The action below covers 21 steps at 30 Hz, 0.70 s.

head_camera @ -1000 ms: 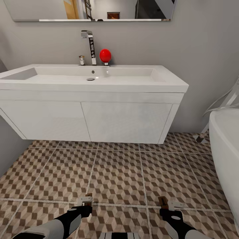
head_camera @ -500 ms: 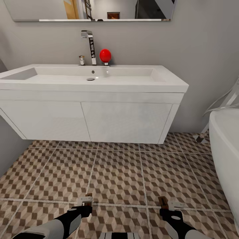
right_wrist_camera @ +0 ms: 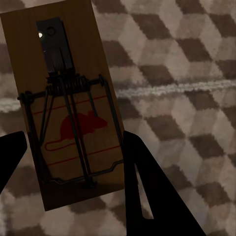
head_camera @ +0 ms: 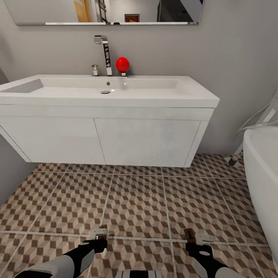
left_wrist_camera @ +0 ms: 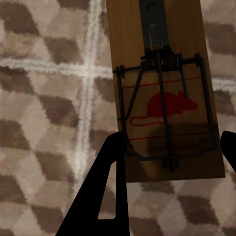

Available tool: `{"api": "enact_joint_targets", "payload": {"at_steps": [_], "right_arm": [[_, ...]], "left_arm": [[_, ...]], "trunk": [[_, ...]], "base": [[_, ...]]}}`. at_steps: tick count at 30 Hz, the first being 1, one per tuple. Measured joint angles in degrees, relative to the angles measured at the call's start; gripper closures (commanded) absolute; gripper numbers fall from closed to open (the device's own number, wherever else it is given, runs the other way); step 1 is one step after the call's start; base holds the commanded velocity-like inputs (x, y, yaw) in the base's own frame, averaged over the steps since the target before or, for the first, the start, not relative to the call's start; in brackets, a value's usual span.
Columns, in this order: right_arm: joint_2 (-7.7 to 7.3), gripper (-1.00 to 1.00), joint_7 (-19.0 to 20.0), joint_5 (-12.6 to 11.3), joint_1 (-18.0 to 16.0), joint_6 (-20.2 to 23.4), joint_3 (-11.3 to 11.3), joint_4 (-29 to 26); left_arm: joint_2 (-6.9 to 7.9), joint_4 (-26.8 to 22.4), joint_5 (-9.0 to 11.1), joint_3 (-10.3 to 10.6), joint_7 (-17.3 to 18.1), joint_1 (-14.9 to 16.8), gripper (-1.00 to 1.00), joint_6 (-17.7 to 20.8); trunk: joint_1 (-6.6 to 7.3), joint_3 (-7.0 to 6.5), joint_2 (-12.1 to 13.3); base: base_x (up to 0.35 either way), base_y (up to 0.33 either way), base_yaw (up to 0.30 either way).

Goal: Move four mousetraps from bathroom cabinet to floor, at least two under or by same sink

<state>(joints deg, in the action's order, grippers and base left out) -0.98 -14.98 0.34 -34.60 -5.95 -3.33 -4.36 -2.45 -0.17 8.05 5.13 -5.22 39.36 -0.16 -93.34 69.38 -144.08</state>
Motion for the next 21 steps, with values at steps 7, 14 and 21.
{"api": "enact_joint_targets", "payload": {"at_steps": [7,14,21], "right_arm": [[0.00,1.00,0.01,0.00,0.00,0.00,0.00,-0.01],[0.00,1.00,0.00,0.00,0.00,0.00,0.05,-0.01],[0.00,1.00,0.00,0.00,0.00,-0.05,0.06,-0.01]], "left_arm": [[0.00,0.00,0.00,0.00,0.11,0.00,1.00,0.00],[0.00,0.03,0.06,0.00,0.26,0.00,1.00,0.00],[0.00,0.00,-0.01,0.00,0.30,0.00,1.00,-0.07]], "trunk": [[0.00,0.00,0.00],[0.00,0.00,0.00],[0.02,0.00,0.00]], "base": [[0.000,0.000,0.000],[0.011,0.000,0.000],[0.164,0.000,0.000]]}}
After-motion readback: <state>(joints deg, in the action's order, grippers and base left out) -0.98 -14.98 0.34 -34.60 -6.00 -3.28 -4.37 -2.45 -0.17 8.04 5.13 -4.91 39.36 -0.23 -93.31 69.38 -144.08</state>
